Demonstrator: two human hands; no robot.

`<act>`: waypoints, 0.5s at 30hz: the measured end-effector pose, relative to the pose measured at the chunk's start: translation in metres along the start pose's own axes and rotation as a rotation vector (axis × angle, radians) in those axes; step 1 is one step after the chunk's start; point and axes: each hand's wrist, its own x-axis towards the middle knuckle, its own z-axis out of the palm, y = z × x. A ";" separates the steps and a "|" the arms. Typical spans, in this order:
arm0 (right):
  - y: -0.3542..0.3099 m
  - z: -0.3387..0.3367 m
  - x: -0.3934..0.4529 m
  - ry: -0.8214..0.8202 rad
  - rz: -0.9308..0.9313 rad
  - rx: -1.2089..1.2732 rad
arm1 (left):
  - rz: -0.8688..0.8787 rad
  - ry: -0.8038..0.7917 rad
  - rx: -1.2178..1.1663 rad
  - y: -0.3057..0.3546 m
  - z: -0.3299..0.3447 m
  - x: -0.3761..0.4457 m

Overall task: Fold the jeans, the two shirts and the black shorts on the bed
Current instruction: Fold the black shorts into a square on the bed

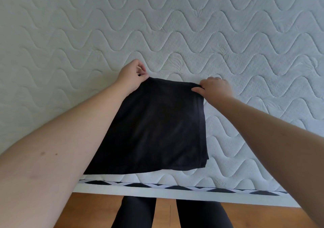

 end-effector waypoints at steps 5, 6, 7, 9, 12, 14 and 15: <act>-0.015 0.001 0.004 -0.029 -0.111 0.257 | -0.134 -0.127 0.203 -0.002 -0.009 0.004; -0.018 -0.002 0.005 -0.057 -0.118 0.288 | -0.143 -0.144 0.260 -0.002 -0.010 0.003; -0.018 -0.006 0.007 -0.071 -0.120 0.310 | -0.136 -0.138 0.300 -0.003 -0.010 0.001; -0.017 -0.013 0.011 -0.074 -0.150 0.264 | -0.082 -0.067 0.321 -0.004 -0.012 -0.007; -0.014 -0.014 0.008 -0.019 -0.232 0.119 | 0.043 0.013 0.237 -0.006 -0.013 -0.026; -0.011 -0.007 0.000 0.070 -0.285 0.112 | 0.103 0.002 0.210 -0.008 -0.014 -0.043; -0.009 -0.003 -0.006 0.115 -0.313 0.113 | 0.134 -0.004 0.225 -0.008 -0.014 -0.052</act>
